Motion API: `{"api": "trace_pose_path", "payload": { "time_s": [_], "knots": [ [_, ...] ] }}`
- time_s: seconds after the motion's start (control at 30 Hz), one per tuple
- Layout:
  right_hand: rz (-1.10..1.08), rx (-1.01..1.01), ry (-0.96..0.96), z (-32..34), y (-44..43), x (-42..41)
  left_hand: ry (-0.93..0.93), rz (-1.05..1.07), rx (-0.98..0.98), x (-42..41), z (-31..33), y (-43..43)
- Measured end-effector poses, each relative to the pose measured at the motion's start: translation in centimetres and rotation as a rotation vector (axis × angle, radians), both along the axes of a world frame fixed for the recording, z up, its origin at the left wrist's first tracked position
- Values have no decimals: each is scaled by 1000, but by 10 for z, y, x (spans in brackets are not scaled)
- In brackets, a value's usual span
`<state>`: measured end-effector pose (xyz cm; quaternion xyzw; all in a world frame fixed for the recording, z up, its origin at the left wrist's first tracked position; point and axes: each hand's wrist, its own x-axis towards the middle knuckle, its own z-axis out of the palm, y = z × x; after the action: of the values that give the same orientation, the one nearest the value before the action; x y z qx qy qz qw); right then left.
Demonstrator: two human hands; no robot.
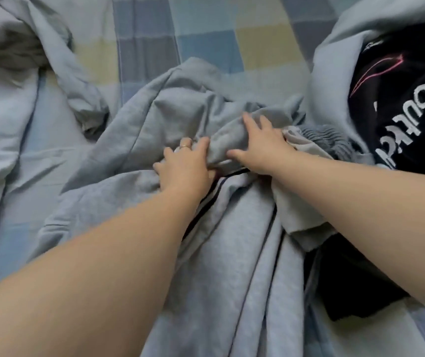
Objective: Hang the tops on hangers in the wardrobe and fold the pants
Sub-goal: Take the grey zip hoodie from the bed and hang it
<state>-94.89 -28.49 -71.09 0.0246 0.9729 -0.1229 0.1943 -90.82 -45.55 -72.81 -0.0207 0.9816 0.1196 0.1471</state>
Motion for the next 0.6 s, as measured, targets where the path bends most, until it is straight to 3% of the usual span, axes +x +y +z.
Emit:
{"api": "trace_pose_path", "payload": {
  "time_s": [0.17, 0.27, 0.43, 0.6],
  "knots": [
    [-125, 22, 193, -25, 0, -51, 216, 61, 23, -16, -34, -1],
    [-221, 59, 131, -34, -6, -77, 296, 53, 22, -16, -43, -2],
    [-228, 45, 8, -31, 0, -94, 248, 62, 57, -18, -39, -3],
    [-271, -272, 47, -5, 8, -55, 60, 67, 136, -12, -14, 0]
  ]
}}
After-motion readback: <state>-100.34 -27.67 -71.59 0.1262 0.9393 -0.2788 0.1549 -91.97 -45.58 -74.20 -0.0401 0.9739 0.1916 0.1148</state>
